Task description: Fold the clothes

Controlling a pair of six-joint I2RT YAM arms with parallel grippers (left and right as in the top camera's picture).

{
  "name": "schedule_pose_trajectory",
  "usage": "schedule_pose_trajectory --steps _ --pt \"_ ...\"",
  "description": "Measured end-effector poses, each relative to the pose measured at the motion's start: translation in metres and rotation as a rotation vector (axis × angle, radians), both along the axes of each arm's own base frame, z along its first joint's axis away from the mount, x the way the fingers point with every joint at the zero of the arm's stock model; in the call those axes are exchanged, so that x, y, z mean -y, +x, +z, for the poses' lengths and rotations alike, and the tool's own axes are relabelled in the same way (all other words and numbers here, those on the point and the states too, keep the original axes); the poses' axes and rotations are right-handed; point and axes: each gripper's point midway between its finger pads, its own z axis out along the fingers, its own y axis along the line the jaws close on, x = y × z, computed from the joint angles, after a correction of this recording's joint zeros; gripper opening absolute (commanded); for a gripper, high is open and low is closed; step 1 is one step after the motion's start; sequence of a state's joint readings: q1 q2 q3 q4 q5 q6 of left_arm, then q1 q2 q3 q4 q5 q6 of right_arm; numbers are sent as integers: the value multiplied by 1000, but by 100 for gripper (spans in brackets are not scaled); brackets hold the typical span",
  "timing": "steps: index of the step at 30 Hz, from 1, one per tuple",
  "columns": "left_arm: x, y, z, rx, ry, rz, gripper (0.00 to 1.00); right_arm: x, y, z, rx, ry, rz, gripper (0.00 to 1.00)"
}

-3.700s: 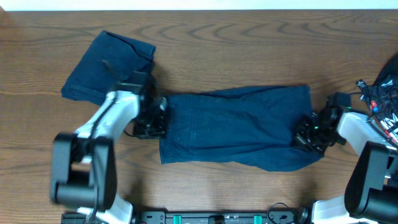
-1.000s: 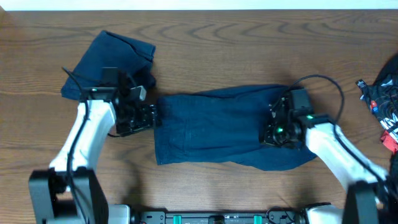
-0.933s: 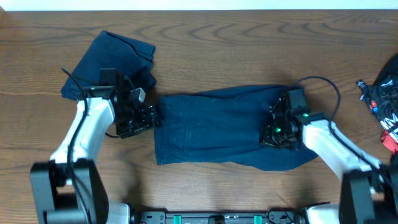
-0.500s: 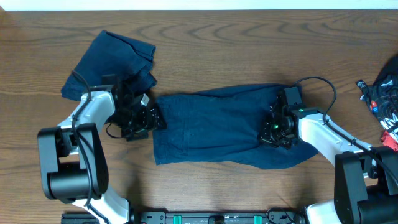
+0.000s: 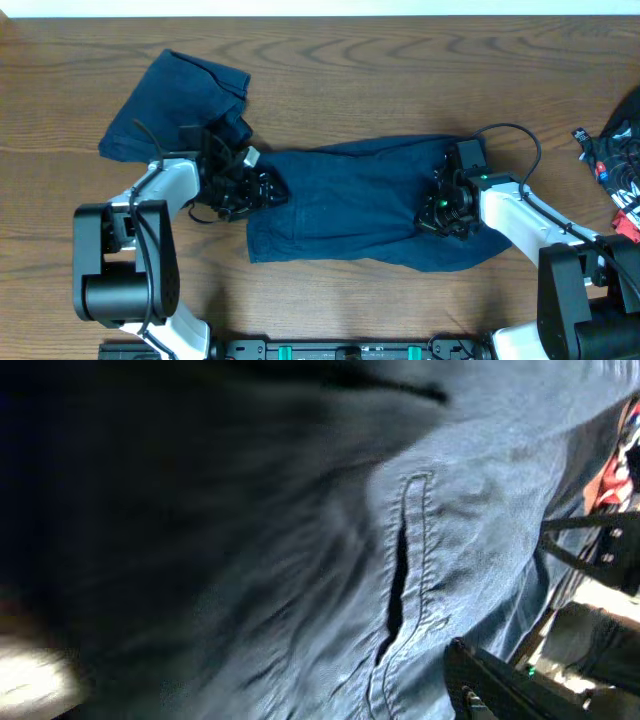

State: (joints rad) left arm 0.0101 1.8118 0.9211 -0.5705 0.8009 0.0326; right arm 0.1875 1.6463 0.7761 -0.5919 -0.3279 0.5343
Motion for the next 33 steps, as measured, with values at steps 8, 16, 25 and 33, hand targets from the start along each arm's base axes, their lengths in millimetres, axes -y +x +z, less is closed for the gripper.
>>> schedule_pose_trajectory --steps 8,16,25,33 --pt "-7 -20 -17 -90 78 -8 6 -1 1 0 2 6 1 1" --pt "-36 -46 25 -277 244 -16 6 -10 -8 2 -24 72 21 1" --pt "-65 5 148 83 534 -50 6 9 8 66 214 81 -21 1" --pt "-14 2 151 165 602 -221 6 13 15 102 346 106 -55 1"
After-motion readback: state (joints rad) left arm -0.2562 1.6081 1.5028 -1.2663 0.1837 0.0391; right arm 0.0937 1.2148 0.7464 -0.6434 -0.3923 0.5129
